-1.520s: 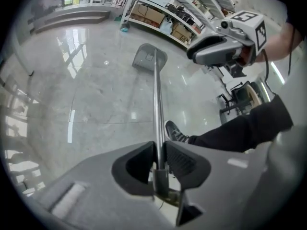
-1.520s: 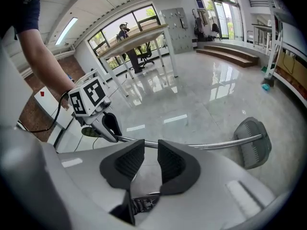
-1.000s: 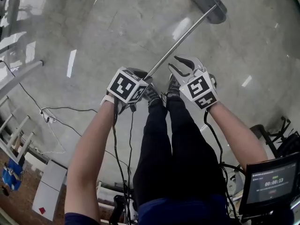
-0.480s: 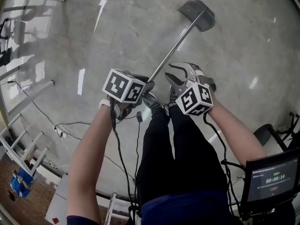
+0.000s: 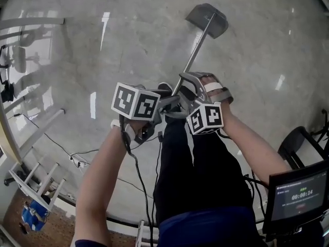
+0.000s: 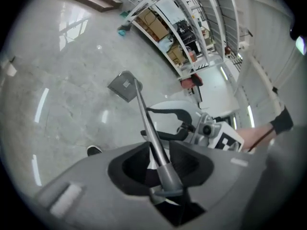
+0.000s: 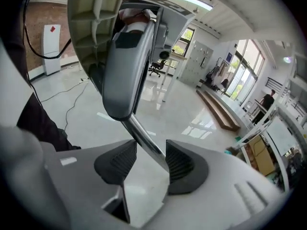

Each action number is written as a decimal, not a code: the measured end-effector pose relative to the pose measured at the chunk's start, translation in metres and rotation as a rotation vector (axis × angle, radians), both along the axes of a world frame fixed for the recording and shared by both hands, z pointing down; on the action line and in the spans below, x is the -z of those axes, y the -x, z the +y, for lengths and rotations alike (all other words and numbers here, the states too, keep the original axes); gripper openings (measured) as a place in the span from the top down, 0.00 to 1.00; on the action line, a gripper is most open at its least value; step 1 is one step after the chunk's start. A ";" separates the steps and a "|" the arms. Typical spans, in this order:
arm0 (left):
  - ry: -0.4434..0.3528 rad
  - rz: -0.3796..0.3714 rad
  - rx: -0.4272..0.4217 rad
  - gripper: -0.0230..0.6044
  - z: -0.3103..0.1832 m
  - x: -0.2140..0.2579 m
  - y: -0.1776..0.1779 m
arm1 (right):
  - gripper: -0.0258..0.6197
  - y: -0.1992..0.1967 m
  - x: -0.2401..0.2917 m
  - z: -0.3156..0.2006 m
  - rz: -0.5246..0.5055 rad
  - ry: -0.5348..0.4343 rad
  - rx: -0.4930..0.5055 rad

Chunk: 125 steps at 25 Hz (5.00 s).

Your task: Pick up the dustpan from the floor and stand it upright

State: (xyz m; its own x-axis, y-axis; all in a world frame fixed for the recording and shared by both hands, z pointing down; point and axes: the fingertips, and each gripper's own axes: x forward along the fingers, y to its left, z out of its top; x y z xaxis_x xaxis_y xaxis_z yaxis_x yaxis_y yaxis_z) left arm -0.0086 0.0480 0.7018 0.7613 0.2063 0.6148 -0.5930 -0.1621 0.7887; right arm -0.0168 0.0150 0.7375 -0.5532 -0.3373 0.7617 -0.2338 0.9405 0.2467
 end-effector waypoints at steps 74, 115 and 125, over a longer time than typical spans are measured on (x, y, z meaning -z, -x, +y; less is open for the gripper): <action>-1.102 -0.026 -0.215 0.80 -0.275 0.103 -0.220 | 0.84 -0.327 0.048 -0.214 -0.505 0.208 -1.047; -0.935 -0.009 -0.245 0.70 -0.344 0.060 -0.203 | 0.83 -0.340 0.124 -0.366 -1.564 0.558 -1.267; -0.900 -0.021 -0.194 0.70 -0.324 0.061 -0.177 | 0.82 -0.343 0.124 -0.367 -1.538 0.524 -1.269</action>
State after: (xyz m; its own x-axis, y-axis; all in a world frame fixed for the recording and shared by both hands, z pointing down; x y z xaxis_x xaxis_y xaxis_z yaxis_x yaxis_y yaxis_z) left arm 0.1686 -0.2764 0.6411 0.7502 -0.2338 0.6185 -0.5043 -0.8073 0.3065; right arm 0.3265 -0.3521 0.6138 -0.3793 -0.9158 0.1320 -0.3791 0.0237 -0.9250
